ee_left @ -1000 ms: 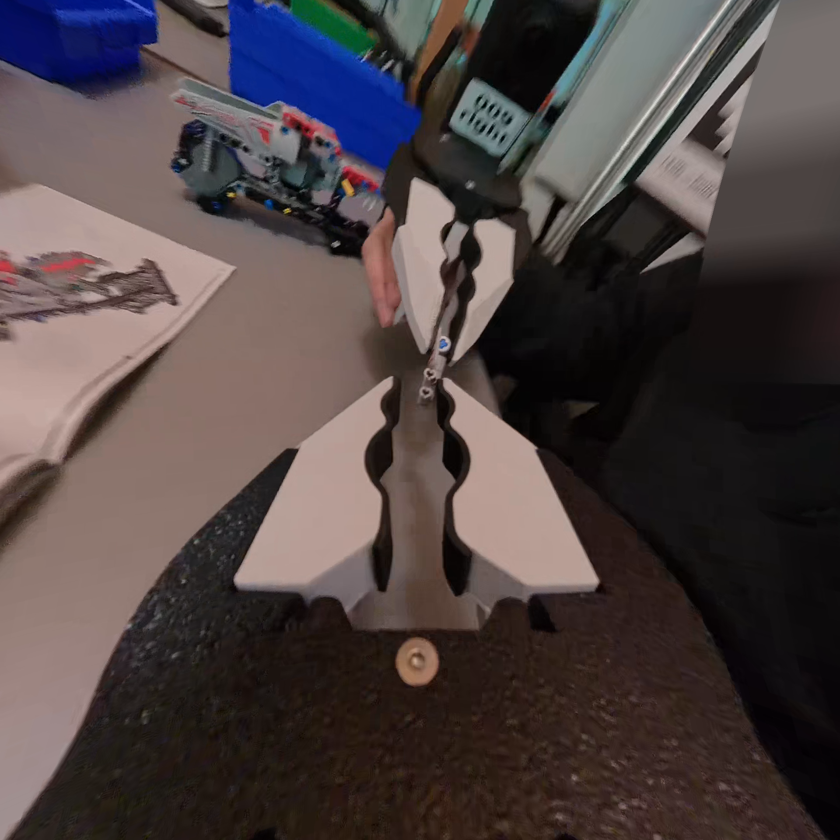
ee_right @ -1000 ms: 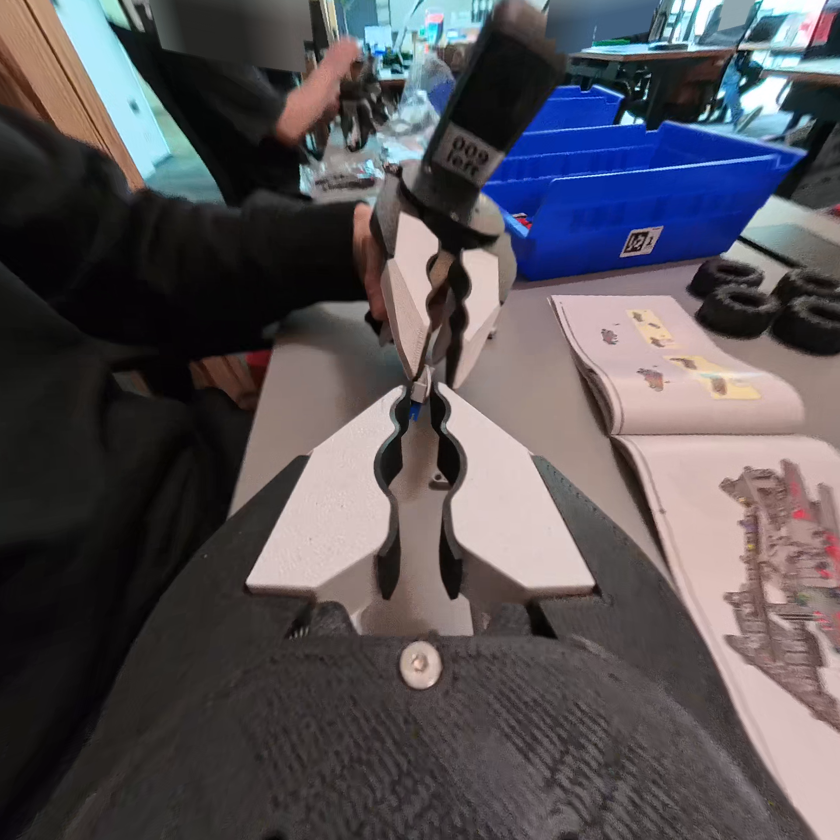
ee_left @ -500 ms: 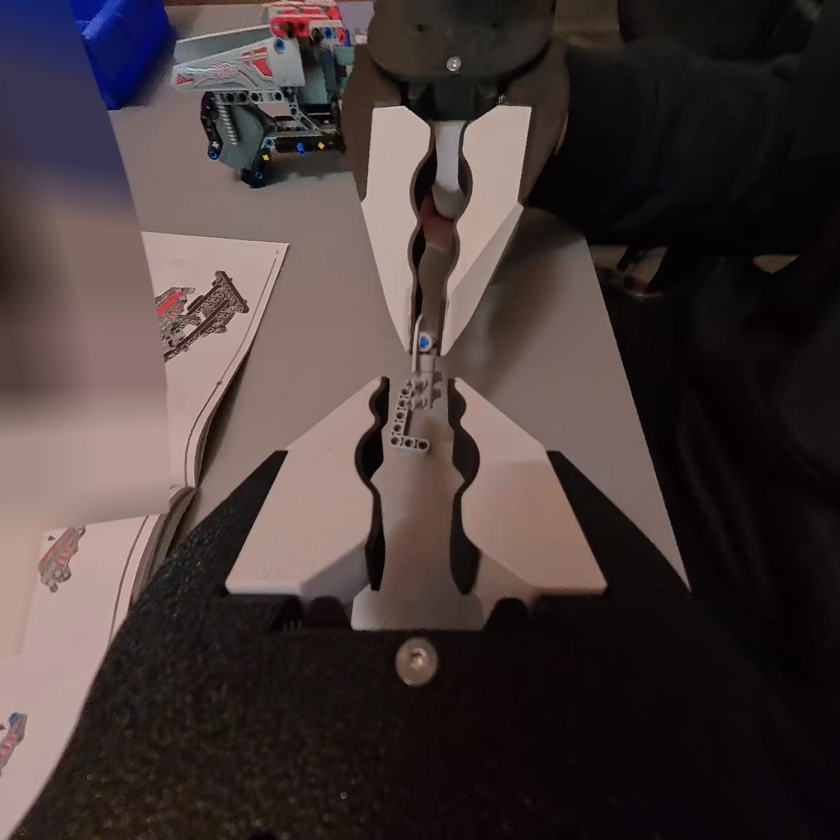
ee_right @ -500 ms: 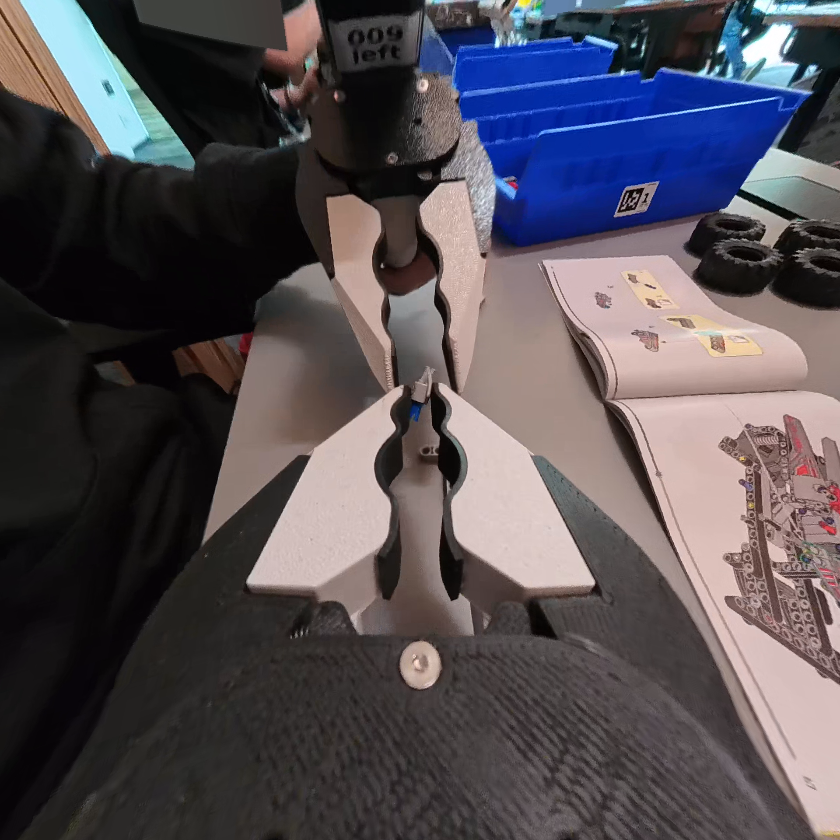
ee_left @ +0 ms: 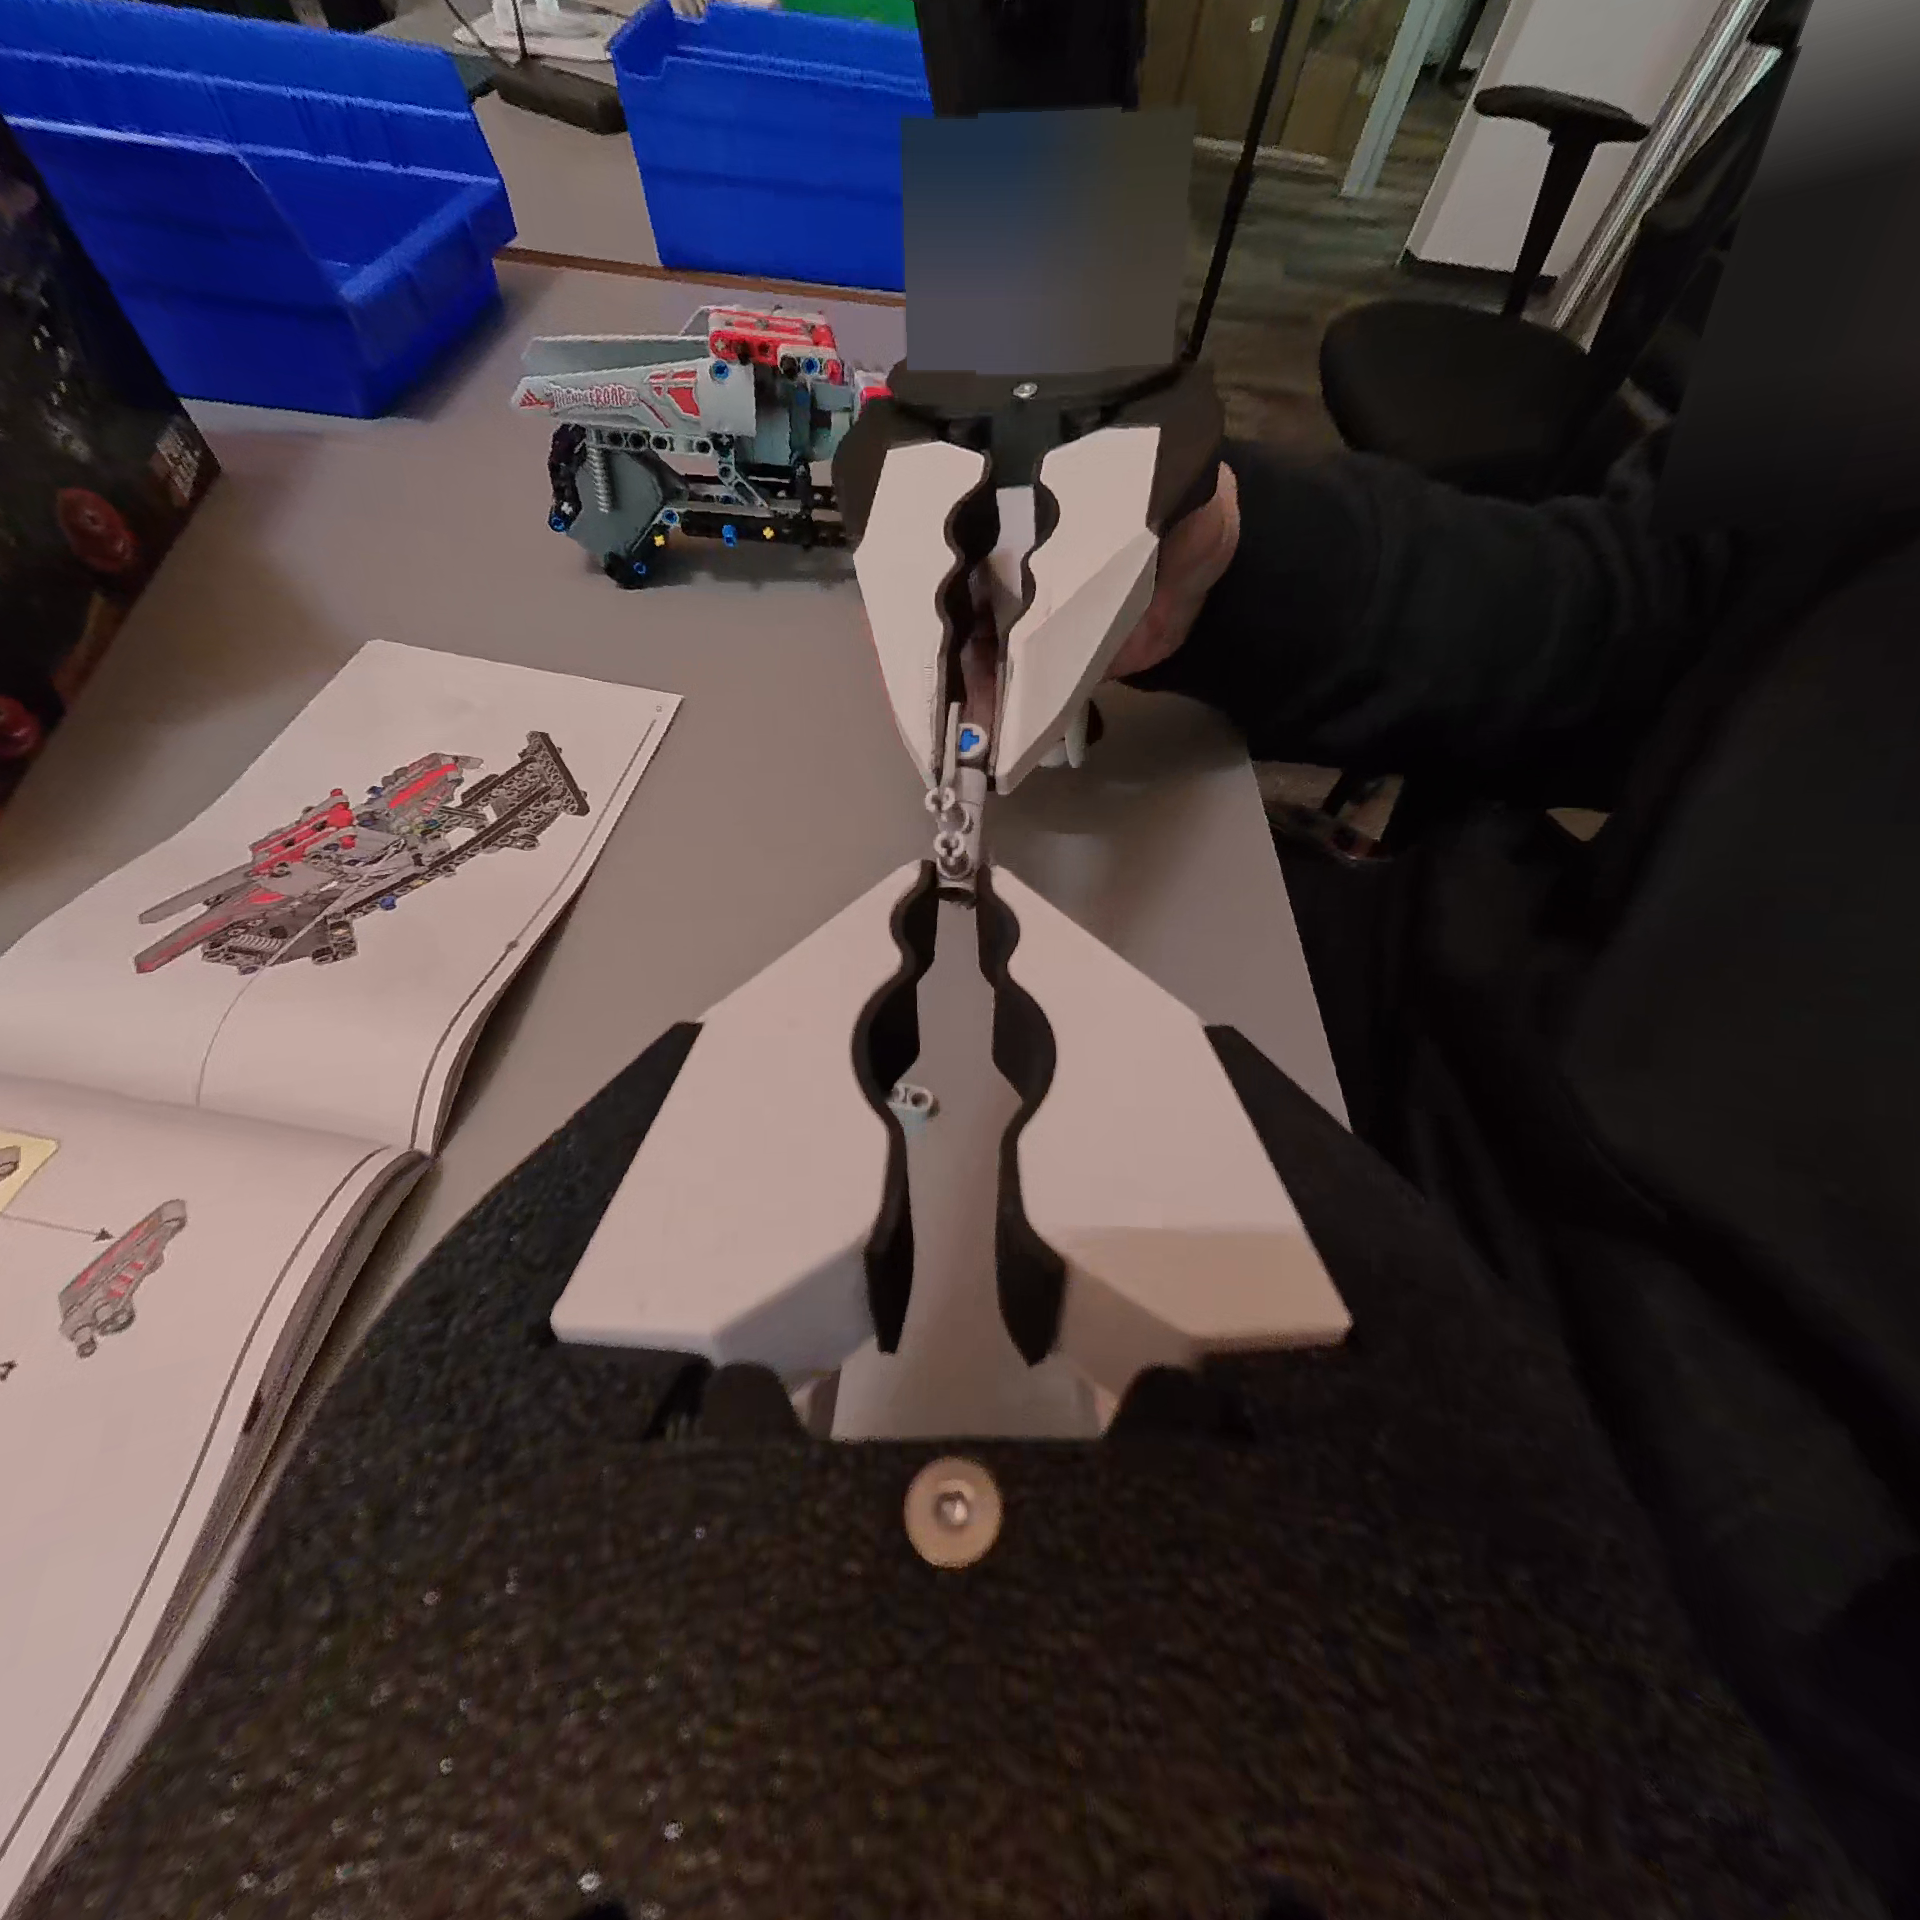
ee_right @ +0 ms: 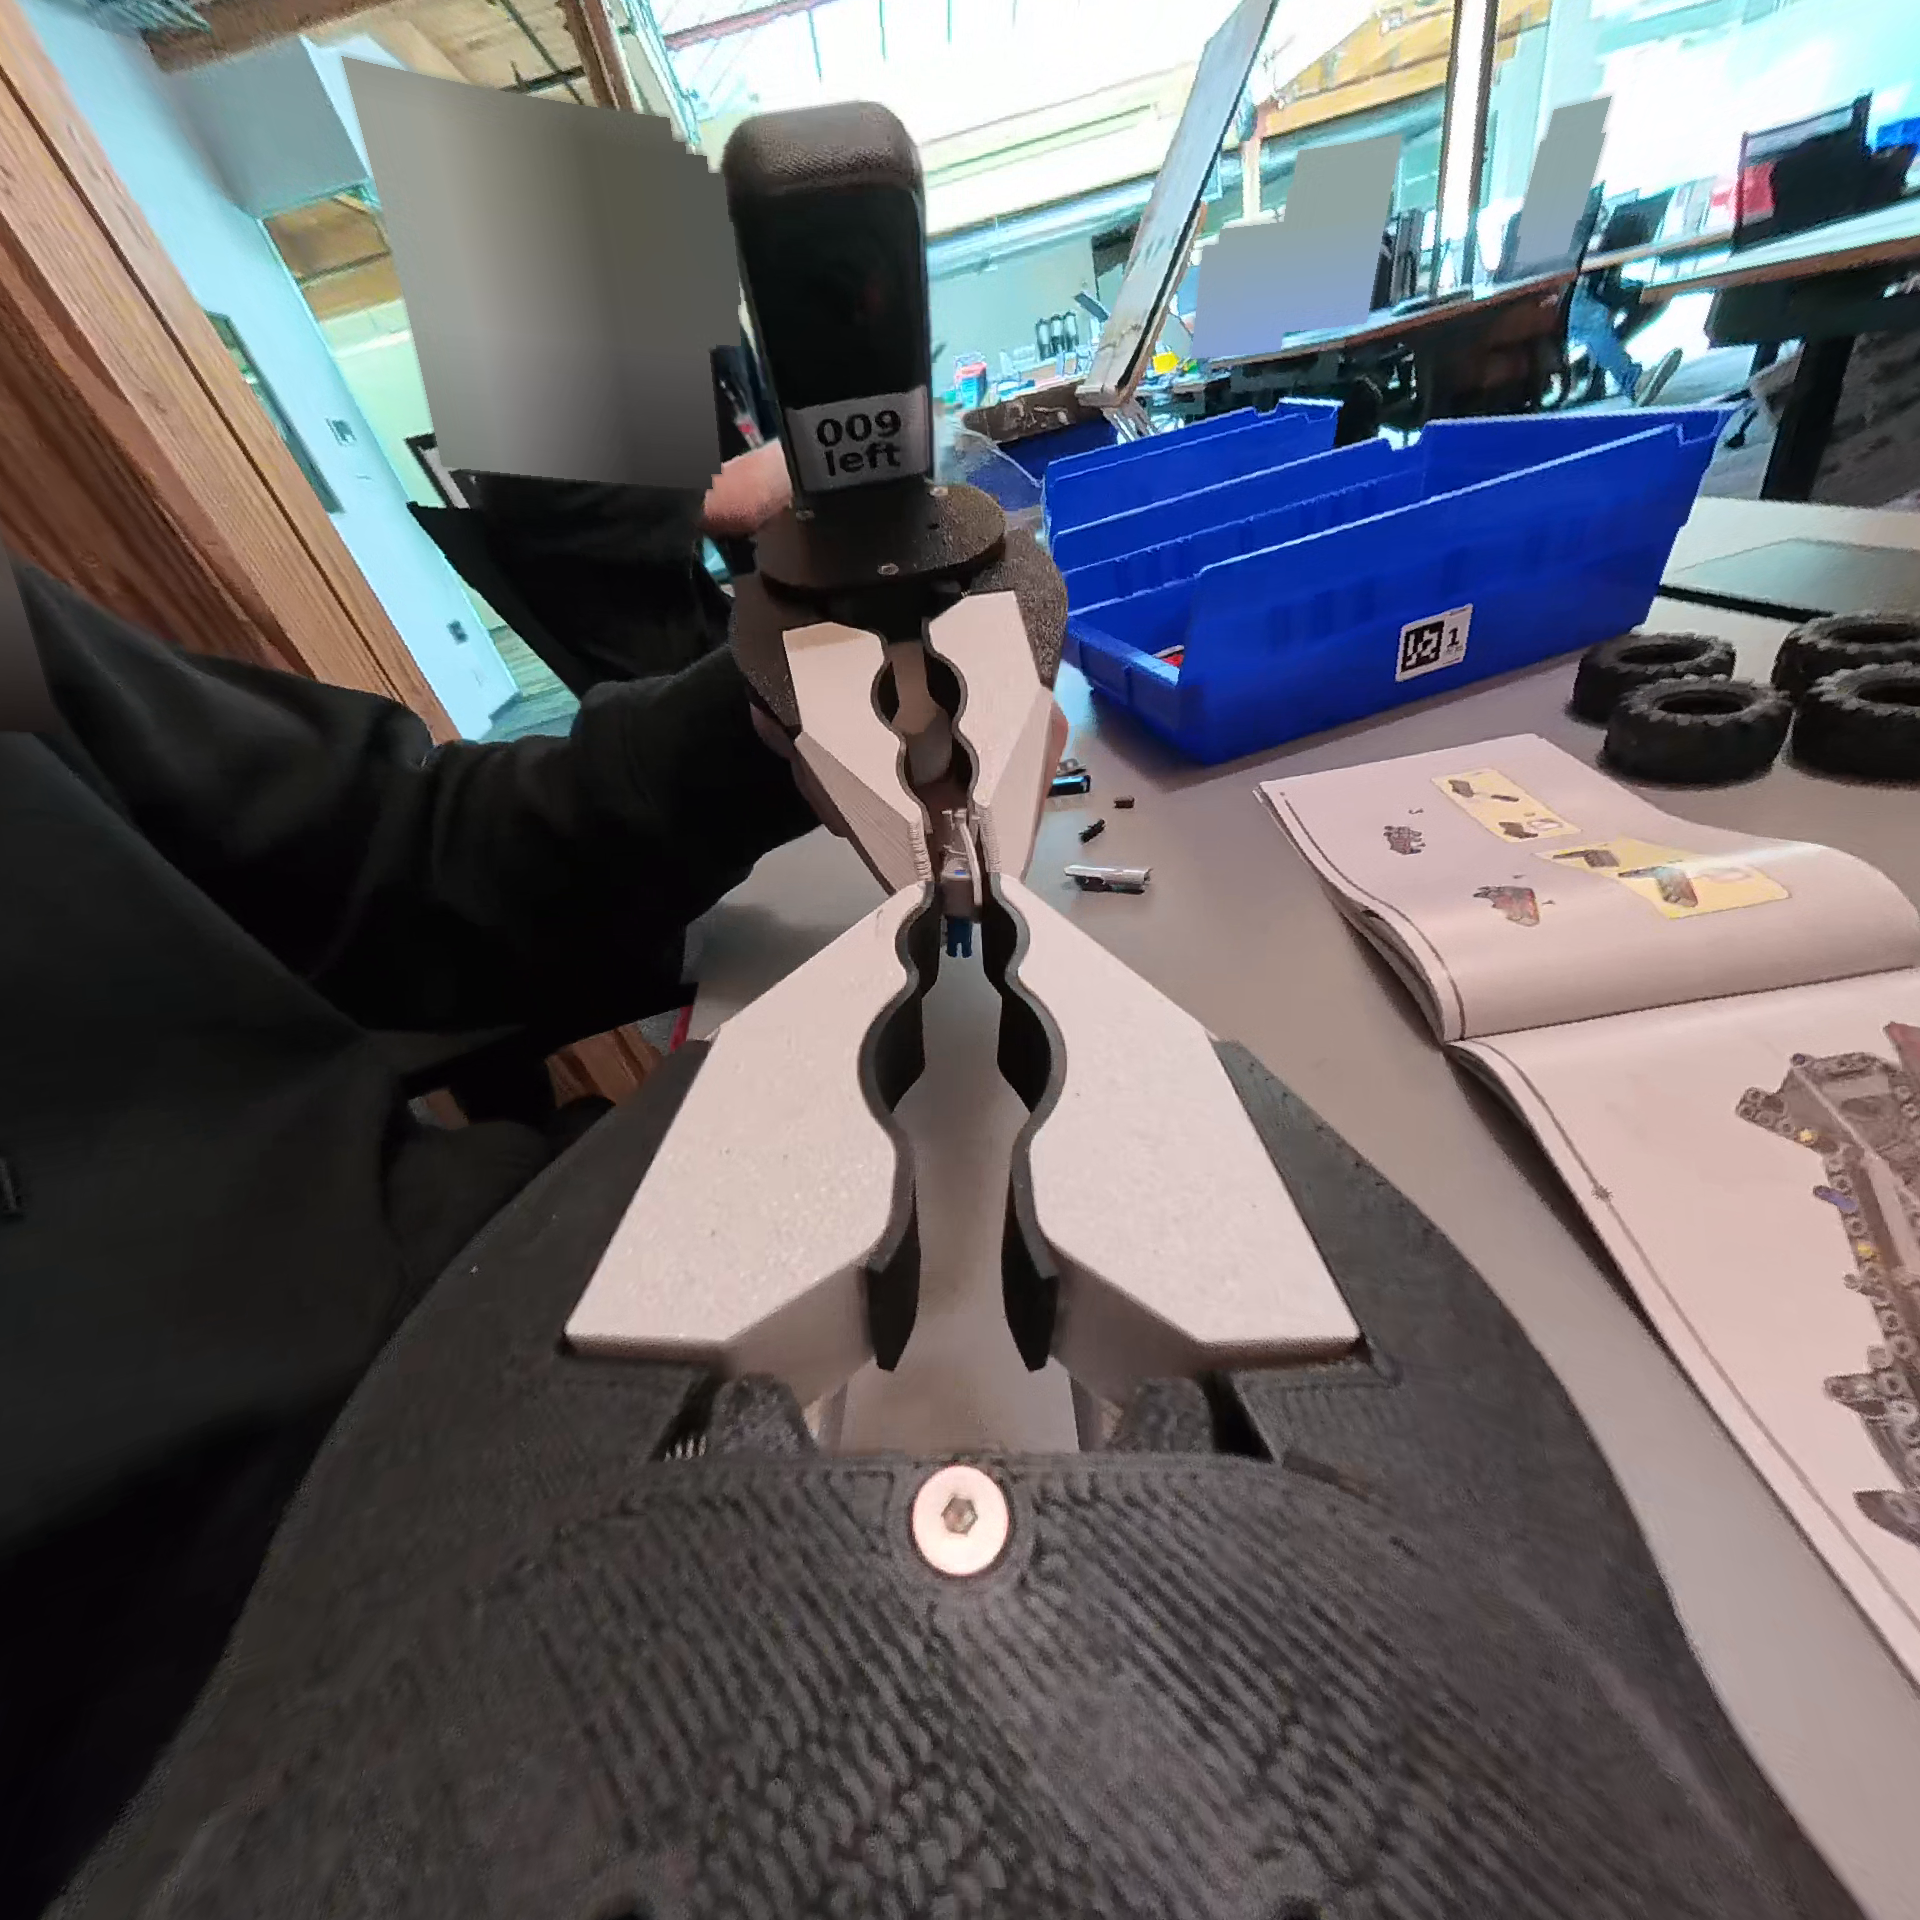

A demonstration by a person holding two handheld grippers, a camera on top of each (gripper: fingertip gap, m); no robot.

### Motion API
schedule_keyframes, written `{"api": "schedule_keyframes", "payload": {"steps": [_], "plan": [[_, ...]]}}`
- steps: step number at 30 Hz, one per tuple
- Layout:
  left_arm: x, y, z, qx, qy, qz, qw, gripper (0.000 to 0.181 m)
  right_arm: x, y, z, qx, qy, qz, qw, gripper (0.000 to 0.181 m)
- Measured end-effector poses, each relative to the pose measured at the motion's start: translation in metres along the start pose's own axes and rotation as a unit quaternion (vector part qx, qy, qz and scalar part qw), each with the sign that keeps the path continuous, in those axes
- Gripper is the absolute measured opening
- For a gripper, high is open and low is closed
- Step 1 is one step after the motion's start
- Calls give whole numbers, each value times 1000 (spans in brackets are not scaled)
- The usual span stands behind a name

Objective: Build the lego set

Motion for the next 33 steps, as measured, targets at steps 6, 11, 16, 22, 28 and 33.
{"api": "schedule_keyframes", "payload": {"steps": [6, 11, 16, 22, 28, 33], "plan": [[3, 2, 4, -9, 34, -25, 999, 4, -5, -1, 6, -42, -6, -4, 999, 6], [3, 0, 8, -6, 39, -10, 999, 4, -5, 4, 8, -31, -10, -20, 999, 6], [6, -8, 2, -25, 20, 9, 999, 12, -3, 13, -3, 64, -23, -23, 997, 6], [8, -16, -3, -41, 20, 18, 999, 6, -3, 17, -2, 124, 9, -13, 992, 6], [7, -16, 0, 5, 30, 48, 998, 5, -3, 18, 0, 129, 17, -14, 991, 6], [5, -16, 5, 22, 29, 64, 997, 5, -2, 20, 4, 129, 28, -21, 991, 6]]}}
Point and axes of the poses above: each gripper's, where its closed fingertips meet, x back along the fingers, z out of its underside, y = z × x across the jaws, the point moved 2 cm from there along x, back along the fingers, and after that the axes turned 15 degrees about x, right-handed, at the moved point
